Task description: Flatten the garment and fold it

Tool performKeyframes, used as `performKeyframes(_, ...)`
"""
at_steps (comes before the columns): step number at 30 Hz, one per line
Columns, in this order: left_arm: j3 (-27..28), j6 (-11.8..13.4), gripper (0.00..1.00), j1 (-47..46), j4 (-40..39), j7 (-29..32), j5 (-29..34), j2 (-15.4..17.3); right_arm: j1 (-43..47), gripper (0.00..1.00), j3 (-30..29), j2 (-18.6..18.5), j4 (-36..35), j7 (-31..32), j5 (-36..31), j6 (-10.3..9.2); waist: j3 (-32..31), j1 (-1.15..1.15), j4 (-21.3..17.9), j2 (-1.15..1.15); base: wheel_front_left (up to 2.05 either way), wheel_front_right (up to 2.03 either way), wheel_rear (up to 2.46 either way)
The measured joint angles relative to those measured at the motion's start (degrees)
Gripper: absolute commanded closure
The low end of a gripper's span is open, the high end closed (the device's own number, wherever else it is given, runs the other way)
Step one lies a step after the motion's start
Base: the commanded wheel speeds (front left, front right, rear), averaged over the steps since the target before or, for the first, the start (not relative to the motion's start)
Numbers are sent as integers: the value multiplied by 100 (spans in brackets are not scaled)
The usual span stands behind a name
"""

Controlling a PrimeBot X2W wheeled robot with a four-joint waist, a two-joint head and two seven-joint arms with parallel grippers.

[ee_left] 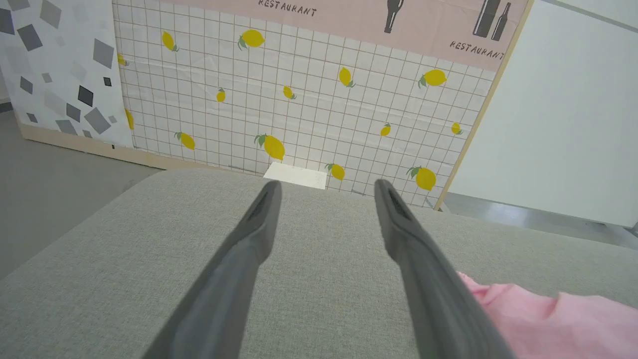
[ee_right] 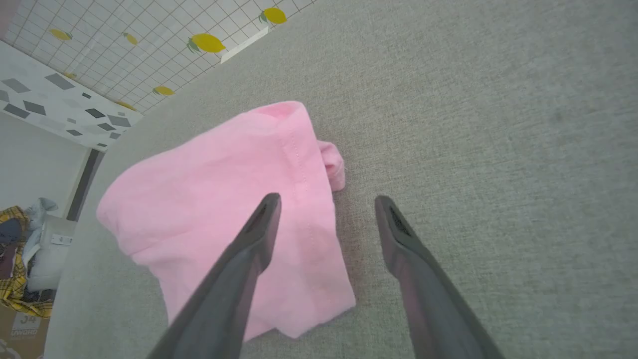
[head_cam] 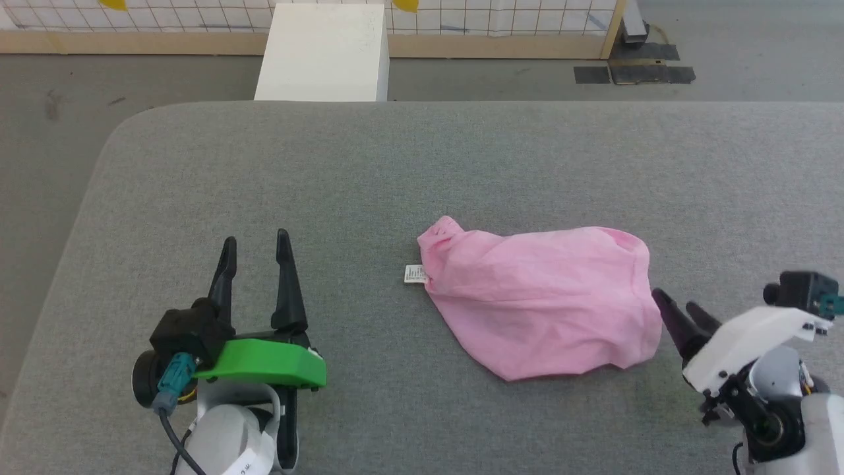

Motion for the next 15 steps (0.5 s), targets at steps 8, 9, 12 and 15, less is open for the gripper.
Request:
performKeyframes(8,-42,0,0,-1,1,0,0,-3,153,0,241,-2,377,163,975,0,62,0,19,0,0,0,0)
performKeyframes(9,-43,0,0,-1,1,0,0,-3,152,0,319,-1,444,171,1058,0,75,0,24,0,0,0,0)
performKeyframes(12,-58,0,0,-2,2,-1,-1,-3,106,0,535,0,634,157,1188,0,109,0,49,0,0,0,0)
performKeyframes(15,-82,-1,0,-7,9,-1,-16,-3,-56,100,714,-2,706,1,1211,0,137,0,90,0,0,0,0)
